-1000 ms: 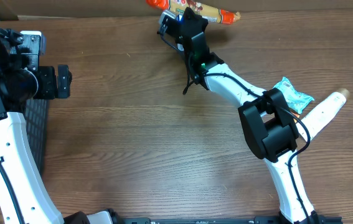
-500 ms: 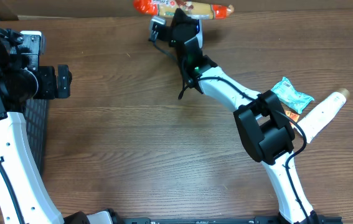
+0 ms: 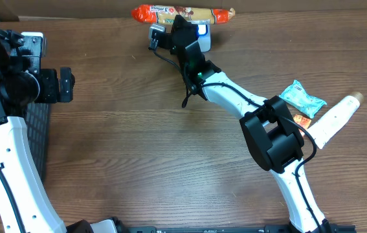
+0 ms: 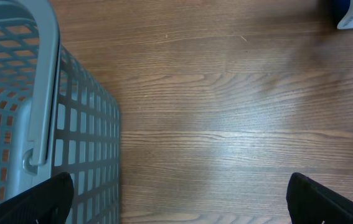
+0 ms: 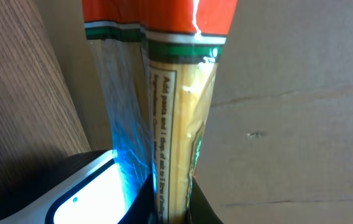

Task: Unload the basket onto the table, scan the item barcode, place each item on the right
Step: 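Lift the spaghetti pack and hold it over the scanner, then carry the spaghetti pack to the right edge and release it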

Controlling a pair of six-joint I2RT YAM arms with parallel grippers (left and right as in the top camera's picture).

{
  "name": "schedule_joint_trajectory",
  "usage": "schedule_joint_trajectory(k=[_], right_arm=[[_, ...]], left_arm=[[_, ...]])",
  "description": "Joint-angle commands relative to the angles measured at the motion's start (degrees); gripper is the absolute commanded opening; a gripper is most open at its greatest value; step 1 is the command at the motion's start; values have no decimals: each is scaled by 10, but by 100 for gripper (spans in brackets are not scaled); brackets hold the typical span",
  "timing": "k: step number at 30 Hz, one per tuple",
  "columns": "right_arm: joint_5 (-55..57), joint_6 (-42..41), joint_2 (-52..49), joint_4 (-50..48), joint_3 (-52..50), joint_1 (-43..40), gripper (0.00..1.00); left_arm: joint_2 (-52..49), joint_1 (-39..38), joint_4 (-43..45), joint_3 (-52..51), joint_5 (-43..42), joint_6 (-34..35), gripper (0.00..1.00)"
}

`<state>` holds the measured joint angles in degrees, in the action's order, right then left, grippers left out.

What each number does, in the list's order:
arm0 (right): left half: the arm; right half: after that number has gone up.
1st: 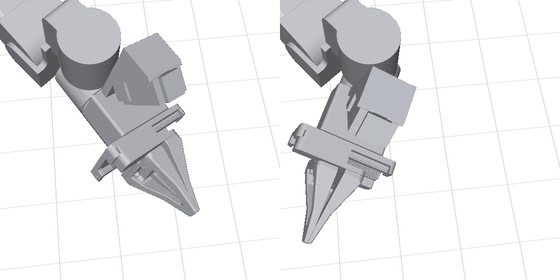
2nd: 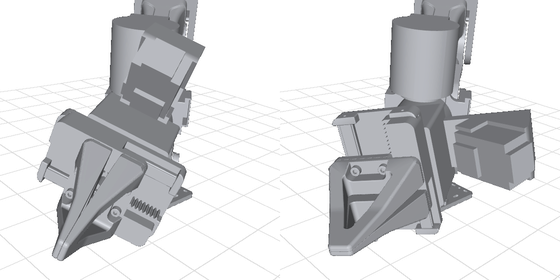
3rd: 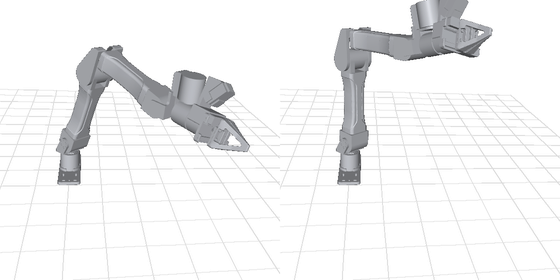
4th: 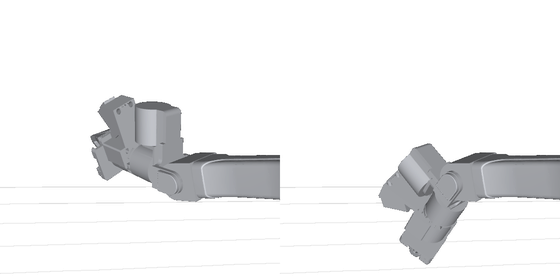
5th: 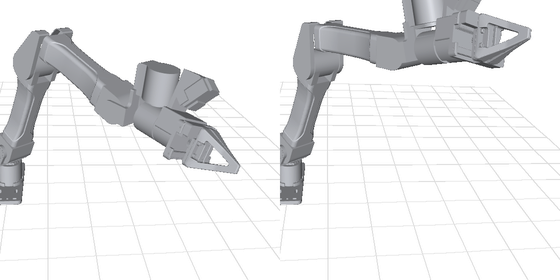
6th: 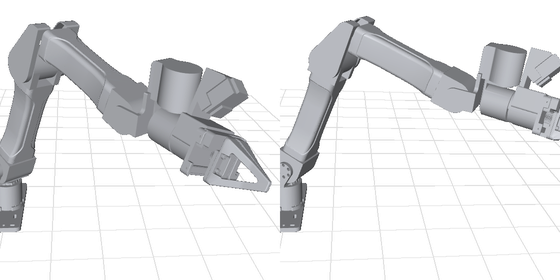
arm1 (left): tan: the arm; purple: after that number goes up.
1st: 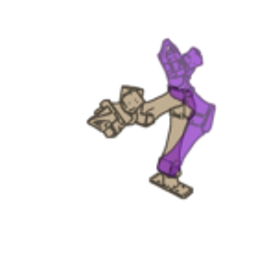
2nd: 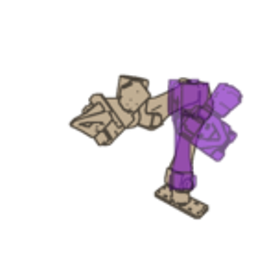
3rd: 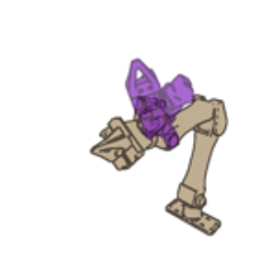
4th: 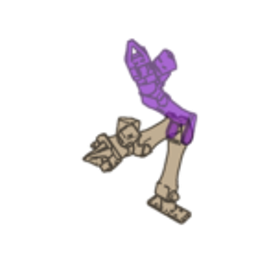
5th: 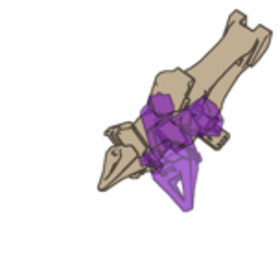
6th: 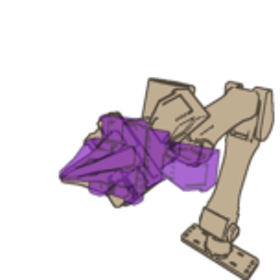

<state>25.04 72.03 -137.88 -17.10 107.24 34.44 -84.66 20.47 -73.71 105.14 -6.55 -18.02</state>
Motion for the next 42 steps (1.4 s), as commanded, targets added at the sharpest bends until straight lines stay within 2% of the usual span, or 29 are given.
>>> schedule_joint_trajectory(k=[1,6,10,17,19,23,27,30,34,37,39,42], right_arm=[[18,2,32,-25,26,0,4],[18,-3,32,-25,27,0,4],[19,-58,45,-20,27,1,3],[19,-148,113,85,27,-3,4],[19,-202,144,137,27,-4,4],[2,-362,224,276,27,-7,4],[-112,-549,323,492,27,-25,4],[-211,-645,375,628,27,-54,4],[-365,-671,407,828,27,-126,4],[-414,-671,398,927,15,-182,4],[-418,-672,388,958,-14,-219,4],[-419,-672,372,951,-75,-265,4]], left_arm=[[-3,2,2,0,4,-7,100],[-3,2,2,0,4,-7,100],[-3,2,2,0,4,-7,100],[-3,2,2,0,4,-7,100],[-3,2,2,0,4,-7,100],[-3,2,2,0,4,-7,100],[-3,2,2,0,4,-7,100],[-3,2,2,0,4,-7,100],[-3,2,2,0,4,-7,100],[-3,2,2,0,4,-7,100],[-3,2,2,0,4,-7,100],[-3,2,2,0,4,-7,100]])
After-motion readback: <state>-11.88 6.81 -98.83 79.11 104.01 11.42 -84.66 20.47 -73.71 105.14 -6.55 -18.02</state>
